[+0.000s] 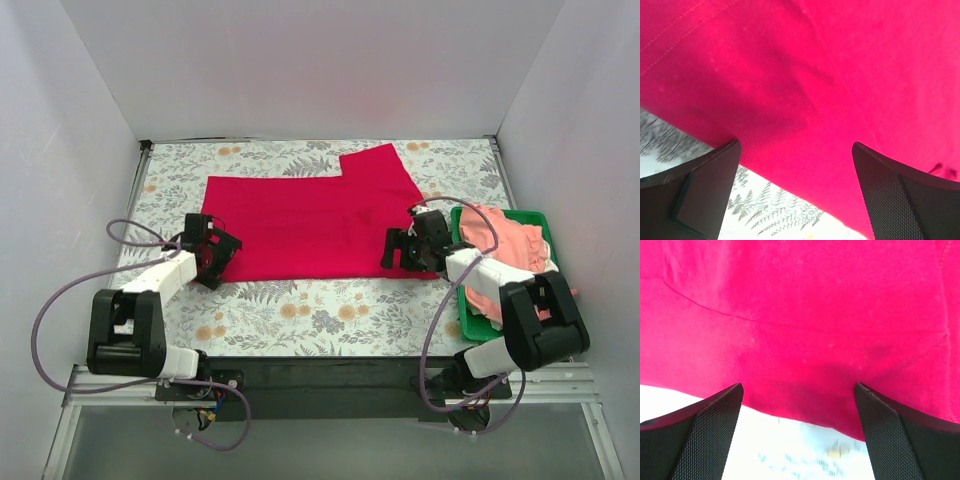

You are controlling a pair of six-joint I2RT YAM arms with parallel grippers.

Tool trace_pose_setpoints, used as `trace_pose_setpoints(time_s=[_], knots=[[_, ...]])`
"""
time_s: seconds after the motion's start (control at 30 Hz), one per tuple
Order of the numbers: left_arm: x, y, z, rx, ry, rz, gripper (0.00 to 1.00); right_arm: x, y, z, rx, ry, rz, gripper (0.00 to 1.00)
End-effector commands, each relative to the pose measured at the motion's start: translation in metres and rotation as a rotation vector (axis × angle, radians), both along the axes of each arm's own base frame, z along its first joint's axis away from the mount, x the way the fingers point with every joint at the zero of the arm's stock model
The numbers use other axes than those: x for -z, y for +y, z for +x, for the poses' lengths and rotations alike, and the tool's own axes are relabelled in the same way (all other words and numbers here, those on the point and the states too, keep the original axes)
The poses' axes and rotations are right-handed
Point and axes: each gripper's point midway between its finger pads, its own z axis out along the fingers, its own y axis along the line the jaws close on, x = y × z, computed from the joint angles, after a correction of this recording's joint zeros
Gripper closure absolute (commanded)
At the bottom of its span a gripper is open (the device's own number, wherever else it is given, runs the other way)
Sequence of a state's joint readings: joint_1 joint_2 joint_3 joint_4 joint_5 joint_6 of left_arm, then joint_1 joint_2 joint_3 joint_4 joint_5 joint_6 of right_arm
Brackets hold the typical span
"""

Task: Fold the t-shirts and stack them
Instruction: Fold the tshirt

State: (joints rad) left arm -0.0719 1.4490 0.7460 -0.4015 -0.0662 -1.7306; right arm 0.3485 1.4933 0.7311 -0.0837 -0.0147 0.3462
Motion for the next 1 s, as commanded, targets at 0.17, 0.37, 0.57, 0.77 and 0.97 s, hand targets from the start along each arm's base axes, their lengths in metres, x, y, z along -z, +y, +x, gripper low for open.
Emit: trace_pose_setpoints(time_s=[0.17, 0.37, 0.57, 0.77, 0.97], knots=[[0.029, 0.011, -0.109, -0.088, 0.17, -0.001, 0.06, 0.028, -0.024, -0.109, 0.047, 0.165, 0.022, 0.02], [-0.019, 0.019, -0.104, -0.127, 0.024, 0.017, 0.06, -0.011, -0.027, -0.109, 0.035, 0.031, 0.049, 0.02], [-0.092, 0.029, -0.052, -0.143, -0.162, 0.073, 0.06, -0.108, -0.024, -0.054, 0.054, -0.223, 0.053, 0.02], [-0.111, 0.038, 0.018, -0.128, -0.135, 0.161, 0.06, -0.149, -0.033, -0.017, 0.157, -0.325, 0.01, 0.02], [-0.098, 0.052, 0.1, -0.111, -0.039, 0.193, 0.06, -0.146, -0.027, 0.006, 0.135, -0.303, -0.029, 0.02]])
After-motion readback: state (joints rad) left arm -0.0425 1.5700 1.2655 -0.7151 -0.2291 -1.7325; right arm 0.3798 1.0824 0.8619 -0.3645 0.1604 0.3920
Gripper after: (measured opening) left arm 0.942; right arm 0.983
